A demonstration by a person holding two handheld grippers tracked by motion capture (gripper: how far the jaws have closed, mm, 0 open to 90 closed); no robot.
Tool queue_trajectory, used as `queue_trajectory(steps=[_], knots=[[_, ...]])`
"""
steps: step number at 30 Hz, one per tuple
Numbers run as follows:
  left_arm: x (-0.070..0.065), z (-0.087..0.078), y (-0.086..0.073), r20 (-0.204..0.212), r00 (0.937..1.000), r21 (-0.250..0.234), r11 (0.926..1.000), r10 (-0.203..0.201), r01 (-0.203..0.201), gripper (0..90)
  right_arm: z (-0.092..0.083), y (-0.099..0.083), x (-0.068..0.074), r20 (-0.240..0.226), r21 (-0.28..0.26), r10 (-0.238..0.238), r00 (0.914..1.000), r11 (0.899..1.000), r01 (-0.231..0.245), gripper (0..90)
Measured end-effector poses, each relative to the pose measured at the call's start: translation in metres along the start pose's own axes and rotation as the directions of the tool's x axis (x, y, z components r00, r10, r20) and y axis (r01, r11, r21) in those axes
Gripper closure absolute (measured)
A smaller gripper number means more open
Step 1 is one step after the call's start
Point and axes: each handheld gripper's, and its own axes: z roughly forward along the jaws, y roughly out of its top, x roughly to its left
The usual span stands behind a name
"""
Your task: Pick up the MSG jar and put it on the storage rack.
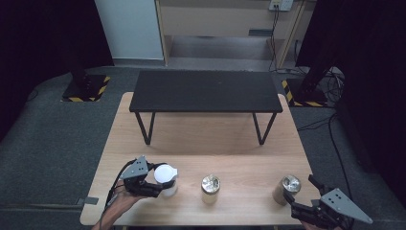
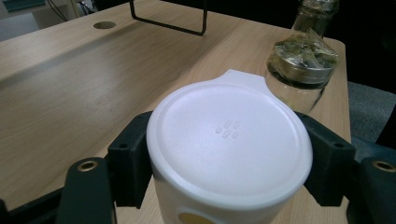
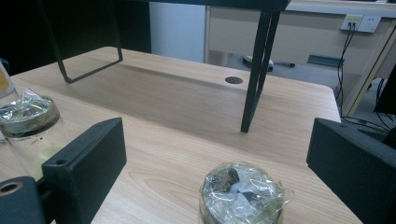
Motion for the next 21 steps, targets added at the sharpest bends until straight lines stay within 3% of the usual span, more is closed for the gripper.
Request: queue_trajectory(steps=[10,21], knots=[[-0.001,-0.002,0.002,0.012,0.9999,-0.008,0.9999,-0.010,0.010,29.7,0.000,0.000,0.000,-0.001,0.001,-0.001,1.0000,1.000,0.001,5.3],[-0.001,-0.015,0.022,0.008,1.0000,-0.015,0.9999,-0.001,0.002,29.8,0.000,0.000,0.000,-0.004,0.000,0.000,1.0000,1.000,0.000,5.3]])
